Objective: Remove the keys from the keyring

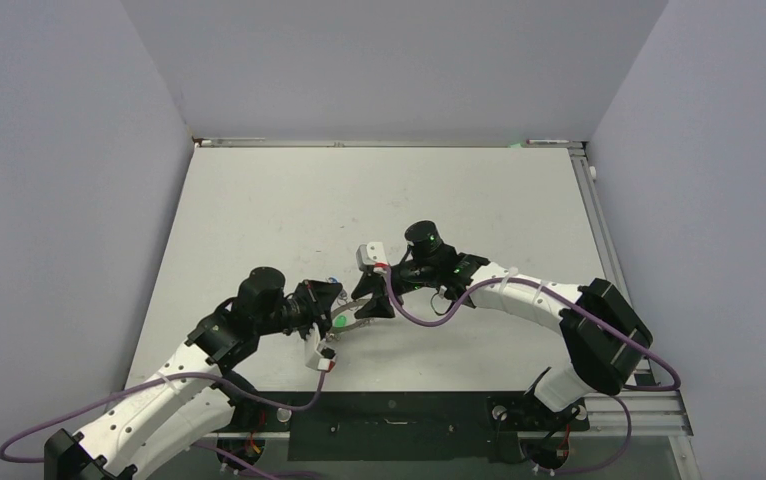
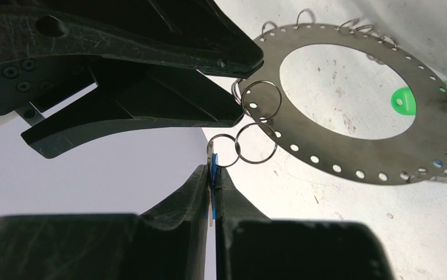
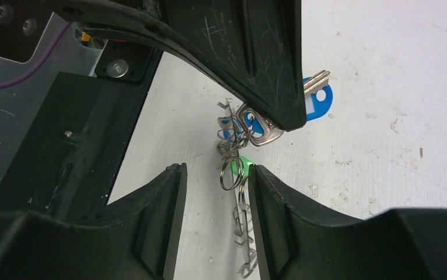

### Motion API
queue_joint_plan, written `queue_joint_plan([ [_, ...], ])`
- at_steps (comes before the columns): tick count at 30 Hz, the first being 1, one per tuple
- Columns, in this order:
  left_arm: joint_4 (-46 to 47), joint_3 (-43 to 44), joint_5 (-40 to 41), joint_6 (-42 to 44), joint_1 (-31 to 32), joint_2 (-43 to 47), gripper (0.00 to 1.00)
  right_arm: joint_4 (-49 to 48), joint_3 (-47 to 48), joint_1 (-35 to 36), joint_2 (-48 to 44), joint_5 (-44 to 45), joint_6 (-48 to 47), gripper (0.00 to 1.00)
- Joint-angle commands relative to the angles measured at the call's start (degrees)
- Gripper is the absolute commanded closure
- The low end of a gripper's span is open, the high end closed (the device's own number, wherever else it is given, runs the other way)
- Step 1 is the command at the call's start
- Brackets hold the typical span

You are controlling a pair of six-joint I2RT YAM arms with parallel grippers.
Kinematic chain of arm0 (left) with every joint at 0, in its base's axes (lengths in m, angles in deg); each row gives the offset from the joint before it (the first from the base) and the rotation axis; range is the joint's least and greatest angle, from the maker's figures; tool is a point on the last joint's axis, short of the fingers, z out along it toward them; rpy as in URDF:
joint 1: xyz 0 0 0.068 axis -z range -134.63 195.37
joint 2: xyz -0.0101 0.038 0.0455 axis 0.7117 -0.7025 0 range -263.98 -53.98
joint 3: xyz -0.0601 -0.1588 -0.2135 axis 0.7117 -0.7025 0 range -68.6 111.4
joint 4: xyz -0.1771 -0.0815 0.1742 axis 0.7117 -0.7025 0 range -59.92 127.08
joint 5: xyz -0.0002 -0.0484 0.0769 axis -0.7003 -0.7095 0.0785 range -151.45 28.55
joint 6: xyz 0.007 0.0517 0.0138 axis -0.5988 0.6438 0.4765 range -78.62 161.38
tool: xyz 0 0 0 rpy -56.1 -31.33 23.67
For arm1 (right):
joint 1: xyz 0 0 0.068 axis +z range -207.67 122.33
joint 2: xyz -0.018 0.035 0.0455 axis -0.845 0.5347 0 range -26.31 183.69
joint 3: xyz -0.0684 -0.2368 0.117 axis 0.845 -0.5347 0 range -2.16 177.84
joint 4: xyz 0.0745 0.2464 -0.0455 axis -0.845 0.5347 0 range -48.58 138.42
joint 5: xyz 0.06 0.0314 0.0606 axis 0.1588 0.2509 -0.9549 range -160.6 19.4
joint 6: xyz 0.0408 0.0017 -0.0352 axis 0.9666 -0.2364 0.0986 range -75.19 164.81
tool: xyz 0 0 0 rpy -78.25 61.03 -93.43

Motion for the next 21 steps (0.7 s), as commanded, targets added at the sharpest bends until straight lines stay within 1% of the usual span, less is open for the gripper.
queue_joint_plan([
  [1,0.18,4.05,-0.22,-0.11,-0.32,-0.32,1.0,-3.66,1.86,1.09,-1.51,-0.69,2.33,0.57],
  [7,-0.41,4.59,-0.13,-0.51,-0.32,-0.53,1.0,-8.34,1.45,1.21,-0.49,3.6,6.79,0.58],
  [16,-0.87,5.21,0.13,-1.63,-0.32,-0.53,1.0,-7.71,1.81,0.56,-0.55,7.03,6.23,0.62],
  [21,-0.85,5.3,0.28,-1.87,-0.32,-0.73,1.0,-8.17,2.33,0.65,-0.32,7.28,7.45,0.63],
])
